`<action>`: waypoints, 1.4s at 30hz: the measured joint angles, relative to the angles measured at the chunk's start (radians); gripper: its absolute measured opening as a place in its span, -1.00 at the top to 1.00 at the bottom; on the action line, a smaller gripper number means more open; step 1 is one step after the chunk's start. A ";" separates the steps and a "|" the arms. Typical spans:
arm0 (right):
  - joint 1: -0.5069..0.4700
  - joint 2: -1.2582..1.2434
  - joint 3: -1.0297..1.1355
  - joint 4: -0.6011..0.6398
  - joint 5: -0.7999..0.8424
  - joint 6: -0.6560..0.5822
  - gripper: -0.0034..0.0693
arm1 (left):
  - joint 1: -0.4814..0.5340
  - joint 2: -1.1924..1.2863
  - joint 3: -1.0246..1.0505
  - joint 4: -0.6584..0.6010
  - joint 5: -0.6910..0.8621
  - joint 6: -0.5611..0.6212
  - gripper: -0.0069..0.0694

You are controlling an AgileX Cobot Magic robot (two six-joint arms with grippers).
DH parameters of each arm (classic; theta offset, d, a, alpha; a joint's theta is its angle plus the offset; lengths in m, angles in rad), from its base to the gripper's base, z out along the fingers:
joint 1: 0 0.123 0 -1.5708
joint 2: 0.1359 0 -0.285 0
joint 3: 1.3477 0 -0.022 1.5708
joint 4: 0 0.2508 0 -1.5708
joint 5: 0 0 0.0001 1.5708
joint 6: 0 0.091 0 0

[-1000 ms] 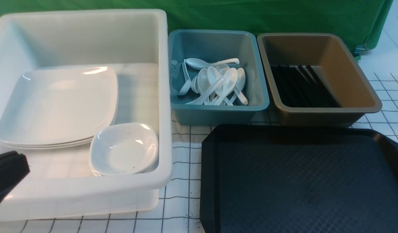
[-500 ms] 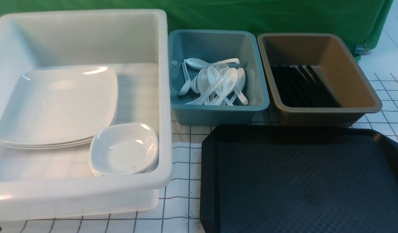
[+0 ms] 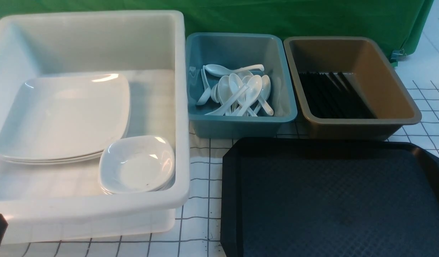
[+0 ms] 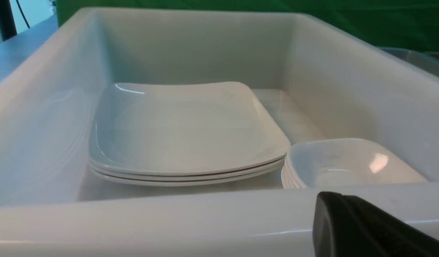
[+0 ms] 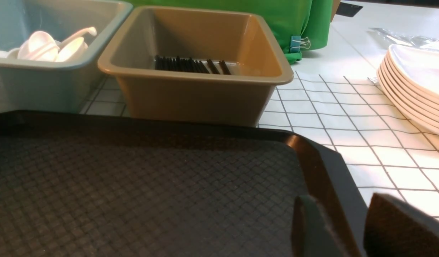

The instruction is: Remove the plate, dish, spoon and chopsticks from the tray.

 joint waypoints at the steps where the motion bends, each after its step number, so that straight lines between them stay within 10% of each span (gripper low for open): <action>1: 0.000 0.000 0.000 0.000 0.000 -0.001 0.25 | 0.000 0.000 0.005 0.001 -0.006 -0.003 0.81; 42: 0.000 0.000 0.000 0.000 0.001 0.000 0.25 | 0.099 0.000 0.005 0.029 0.035 -0.018 0.81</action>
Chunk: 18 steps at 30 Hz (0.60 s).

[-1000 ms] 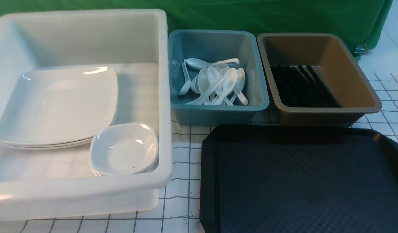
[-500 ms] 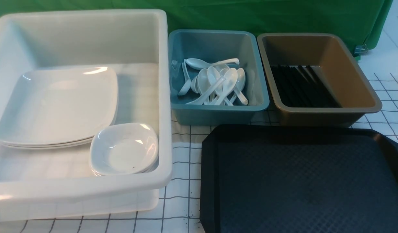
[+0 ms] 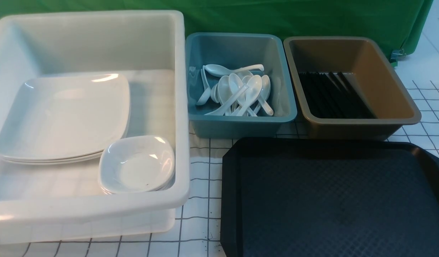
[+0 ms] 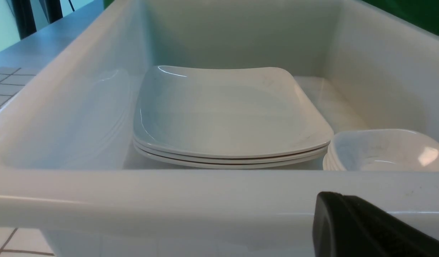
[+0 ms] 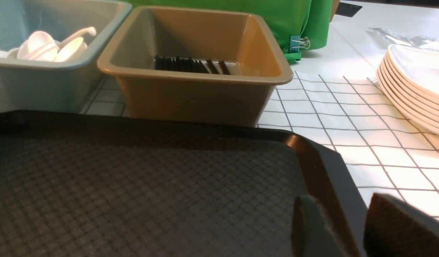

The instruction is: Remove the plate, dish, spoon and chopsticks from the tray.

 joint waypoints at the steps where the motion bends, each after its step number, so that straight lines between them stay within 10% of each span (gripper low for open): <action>1: 0.000 0.000 0.000 0.000 0.000 0.000 0.25 | 0.000 0.000 0.000 0.000 0.000 0.000 0.81; 18: 0.000 0.000 0.000 0.000 0.000 -0.002 0.25 | -0.040 0.000 0.000 0.000 0.004 0.000 0.81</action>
